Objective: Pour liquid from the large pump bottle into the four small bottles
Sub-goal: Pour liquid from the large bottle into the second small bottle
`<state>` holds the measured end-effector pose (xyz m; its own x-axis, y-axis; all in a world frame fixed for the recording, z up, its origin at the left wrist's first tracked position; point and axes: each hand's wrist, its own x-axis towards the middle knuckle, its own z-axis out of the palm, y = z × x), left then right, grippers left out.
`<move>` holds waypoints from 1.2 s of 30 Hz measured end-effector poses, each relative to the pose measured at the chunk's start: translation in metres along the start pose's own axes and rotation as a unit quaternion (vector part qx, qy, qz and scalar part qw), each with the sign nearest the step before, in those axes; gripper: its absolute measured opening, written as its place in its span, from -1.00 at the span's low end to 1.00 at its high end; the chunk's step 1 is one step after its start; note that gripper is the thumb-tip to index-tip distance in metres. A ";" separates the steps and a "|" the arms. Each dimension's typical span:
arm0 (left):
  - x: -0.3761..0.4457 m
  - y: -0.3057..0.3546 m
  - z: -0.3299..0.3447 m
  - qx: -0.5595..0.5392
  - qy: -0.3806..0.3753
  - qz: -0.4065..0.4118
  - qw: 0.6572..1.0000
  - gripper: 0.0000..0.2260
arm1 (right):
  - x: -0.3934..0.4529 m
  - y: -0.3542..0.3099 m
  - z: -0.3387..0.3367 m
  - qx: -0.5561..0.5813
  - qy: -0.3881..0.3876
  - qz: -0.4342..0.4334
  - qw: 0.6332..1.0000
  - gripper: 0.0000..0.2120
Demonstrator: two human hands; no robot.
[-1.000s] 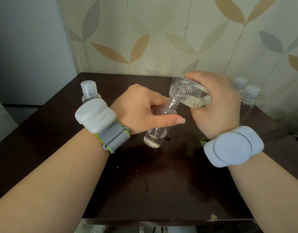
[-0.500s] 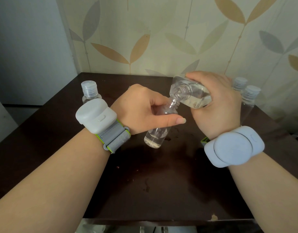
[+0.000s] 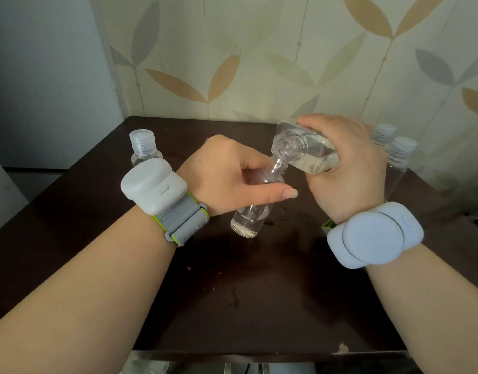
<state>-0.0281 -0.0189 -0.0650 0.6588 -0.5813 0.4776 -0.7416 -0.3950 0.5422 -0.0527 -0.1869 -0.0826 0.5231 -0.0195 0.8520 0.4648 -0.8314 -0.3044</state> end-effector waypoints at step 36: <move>0.001 -0.002 0.001 0.017 0.013 0.004 1.000 -0.64 | 0.000 -0.001 -0.001 0.001 -0.007 0.001 1.000 -0.54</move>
<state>-0.0263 -0.0197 -0.0666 0.6561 -0.5662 0.4990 -0.7499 -0.4152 0.5150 -0.0539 -0.1866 -0.0818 0.5334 -0.0131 0.8458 0.4650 -0.8307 -0.3062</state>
